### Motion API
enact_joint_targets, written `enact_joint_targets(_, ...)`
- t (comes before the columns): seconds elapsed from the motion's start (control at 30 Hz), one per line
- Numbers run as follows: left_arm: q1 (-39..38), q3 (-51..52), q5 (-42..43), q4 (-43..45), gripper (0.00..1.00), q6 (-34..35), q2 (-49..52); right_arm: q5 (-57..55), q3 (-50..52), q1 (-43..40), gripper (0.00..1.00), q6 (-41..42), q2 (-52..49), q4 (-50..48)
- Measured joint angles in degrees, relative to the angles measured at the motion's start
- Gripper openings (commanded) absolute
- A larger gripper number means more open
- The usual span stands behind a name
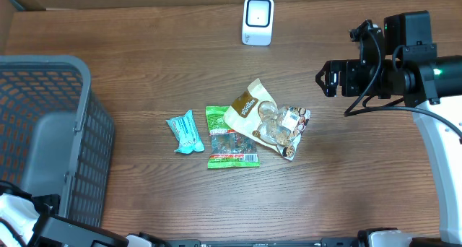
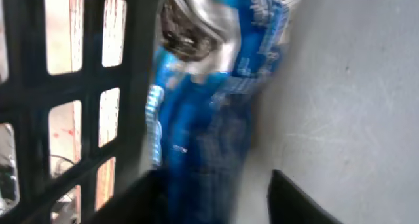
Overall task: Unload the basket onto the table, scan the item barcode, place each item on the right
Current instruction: 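Reach the left gripper into the basket and grasp the blue packet, then lower the blue packet beside the green bag and release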
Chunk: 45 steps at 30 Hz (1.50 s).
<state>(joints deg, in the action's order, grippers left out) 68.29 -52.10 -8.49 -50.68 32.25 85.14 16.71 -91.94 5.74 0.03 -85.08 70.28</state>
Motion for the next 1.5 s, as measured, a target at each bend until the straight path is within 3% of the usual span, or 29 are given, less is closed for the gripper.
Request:
enact_joint_targets(0.27,-1.3,0.0,2.6,2.4,0.04,-0.5,0.0,0.0,0.0,0.0,1.0,0.0,0.0,-0.2)
enact_joint_targets(0.43,-8.0,0.0,4.1,3.8,0.04,-3.1,0.0,0.0,0.0,0.0,1.0,0.0,0.0,-0.3)
enact_joint_targets(0.57,-15.2,-2.2,6.5,0.1,0.04,-6.1,0.1,0.0,0.0,0.0,1.0,0.0,0.0,-0.3)
enact_joint_targets(0.7,-19.6,-11.7,10.3,-8.0,0.04,-9.3,0.4,0.0,0.0,0.0,1.0,0.0,0.0,-0.3)
enact_joint_targets(1.07,-26.3,-54.0,19.9,-33.0,0.04,-18.9,0.5,0.0,0.0,0.0,1.0,0.0,0.0,-0.6)
enact_joint_targets(1.23,-38.1,-65.6,25.5,-37.0,0.04,-24.3,-0.1,0.0,0.0,0.0,1.0,0.0,0.0,-1.4)
enact_joint_targets(1.5,-65.0,-62.0,29.6,-37.5,0.04,-26.7,2.0,0.0,0.0,0.0,1.0,0.0,0.0,-1.3)
